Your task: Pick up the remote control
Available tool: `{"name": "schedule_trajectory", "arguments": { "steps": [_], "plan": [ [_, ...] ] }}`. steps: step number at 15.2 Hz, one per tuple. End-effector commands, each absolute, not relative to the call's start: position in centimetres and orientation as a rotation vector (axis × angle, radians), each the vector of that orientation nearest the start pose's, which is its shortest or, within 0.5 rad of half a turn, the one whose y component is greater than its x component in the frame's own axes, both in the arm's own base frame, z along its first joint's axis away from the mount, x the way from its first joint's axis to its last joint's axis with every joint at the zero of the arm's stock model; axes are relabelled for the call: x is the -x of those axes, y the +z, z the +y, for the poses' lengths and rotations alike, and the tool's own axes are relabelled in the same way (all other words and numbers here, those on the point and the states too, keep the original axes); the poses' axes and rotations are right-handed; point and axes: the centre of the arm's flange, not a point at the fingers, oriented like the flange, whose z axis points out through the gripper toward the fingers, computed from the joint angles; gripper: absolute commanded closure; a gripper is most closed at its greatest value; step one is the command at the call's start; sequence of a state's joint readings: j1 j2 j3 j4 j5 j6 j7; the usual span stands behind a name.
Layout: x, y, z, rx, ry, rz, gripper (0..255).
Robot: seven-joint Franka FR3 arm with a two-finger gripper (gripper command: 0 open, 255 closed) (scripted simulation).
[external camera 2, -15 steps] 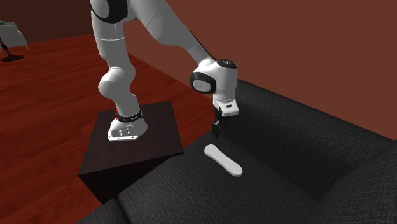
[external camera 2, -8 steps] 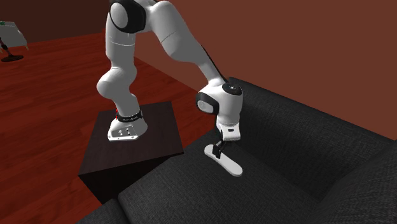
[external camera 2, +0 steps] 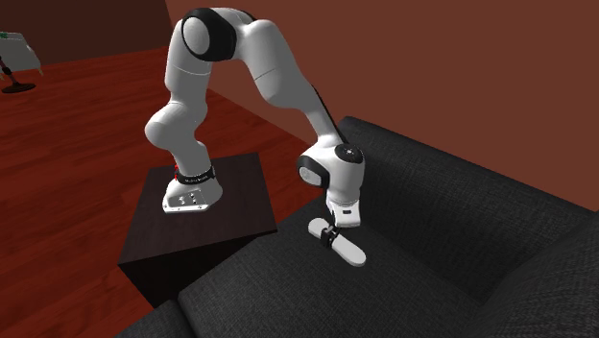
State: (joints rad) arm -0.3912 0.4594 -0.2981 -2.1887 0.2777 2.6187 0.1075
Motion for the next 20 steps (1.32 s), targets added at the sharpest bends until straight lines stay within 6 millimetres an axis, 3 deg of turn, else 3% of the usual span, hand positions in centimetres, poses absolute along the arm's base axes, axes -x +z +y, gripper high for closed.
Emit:
{"name": "schedule_trajectory", "arguments": {
  "steps": [1,2,11,20],
  "plan": [
    [-42.2,17.9,-36.1,2.745,-0.01,1.516,0],
    [-42.3,17.9,-36.0,2.745,-0.01,1.516,255],
    [-42.2,17.9,-36.1,2.745,-0.01,1.516,255],
    [-42.2,22.6,-36.1,2.745,-0.01,1.516,255]
  ]
}}
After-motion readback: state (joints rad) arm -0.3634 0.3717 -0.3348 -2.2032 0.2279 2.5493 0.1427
